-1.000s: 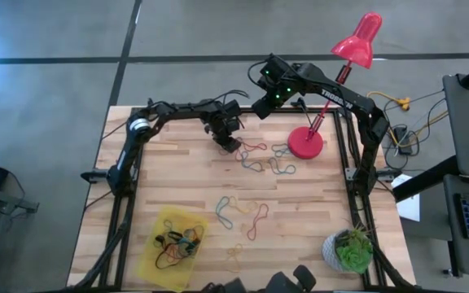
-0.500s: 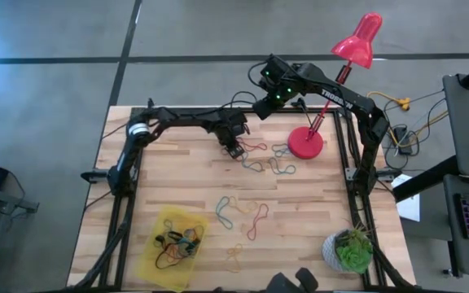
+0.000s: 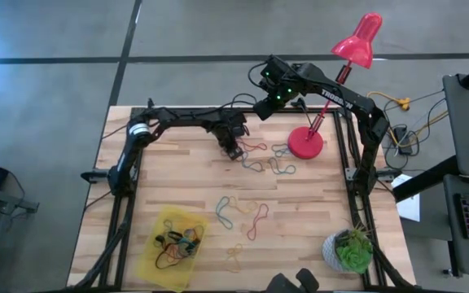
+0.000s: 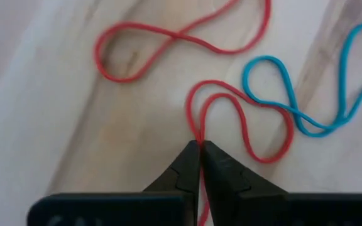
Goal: Pick and place rubber bands into bin
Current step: Put the red rubber band into the bin
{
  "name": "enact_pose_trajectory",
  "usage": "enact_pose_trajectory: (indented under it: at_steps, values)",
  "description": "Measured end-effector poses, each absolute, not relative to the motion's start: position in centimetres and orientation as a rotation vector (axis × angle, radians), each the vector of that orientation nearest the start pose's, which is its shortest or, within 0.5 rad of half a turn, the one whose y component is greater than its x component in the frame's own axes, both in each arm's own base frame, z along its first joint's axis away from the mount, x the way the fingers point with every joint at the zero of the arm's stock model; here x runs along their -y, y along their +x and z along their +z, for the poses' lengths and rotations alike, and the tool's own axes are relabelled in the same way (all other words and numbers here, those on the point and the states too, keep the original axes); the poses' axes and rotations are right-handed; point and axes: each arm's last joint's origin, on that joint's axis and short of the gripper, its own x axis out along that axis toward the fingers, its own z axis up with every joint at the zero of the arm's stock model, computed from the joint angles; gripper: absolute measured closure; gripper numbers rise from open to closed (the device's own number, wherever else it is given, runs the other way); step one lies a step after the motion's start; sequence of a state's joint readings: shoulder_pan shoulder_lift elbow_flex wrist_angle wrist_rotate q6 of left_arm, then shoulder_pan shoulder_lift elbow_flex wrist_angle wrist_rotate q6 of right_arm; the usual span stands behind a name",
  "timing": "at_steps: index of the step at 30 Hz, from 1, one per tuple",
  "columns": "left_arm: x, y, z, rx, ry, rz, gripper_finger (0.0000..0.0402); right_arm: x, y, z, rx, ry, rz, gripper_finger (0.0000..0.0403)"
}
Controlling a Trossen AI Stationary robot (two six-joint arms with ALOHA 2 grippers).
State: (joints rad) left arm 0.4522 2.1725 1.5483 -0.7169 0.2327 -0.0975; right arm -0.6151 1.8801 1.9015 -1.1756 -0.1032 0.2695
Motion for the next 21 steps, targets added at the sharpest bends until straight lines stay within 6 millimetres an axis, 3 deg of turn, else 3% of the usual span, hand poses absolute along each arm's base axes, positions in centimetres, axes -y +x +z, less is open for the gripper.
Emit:
enact_pose_trajectory:
  at_steps: [10,21]
  values:
    - [-17.3,38.3,17.9,-1.179,-0.521,0.168,0.0401,21.9,31.5,33.2,-1.033,0.637,-0.598,0.0394]
    - [-16.6,37.1,22.1,-1.126,-0.353,0.468,0.0402,21.8,31.5,33.3,-1.047,0.572,-0.556,0.0394]
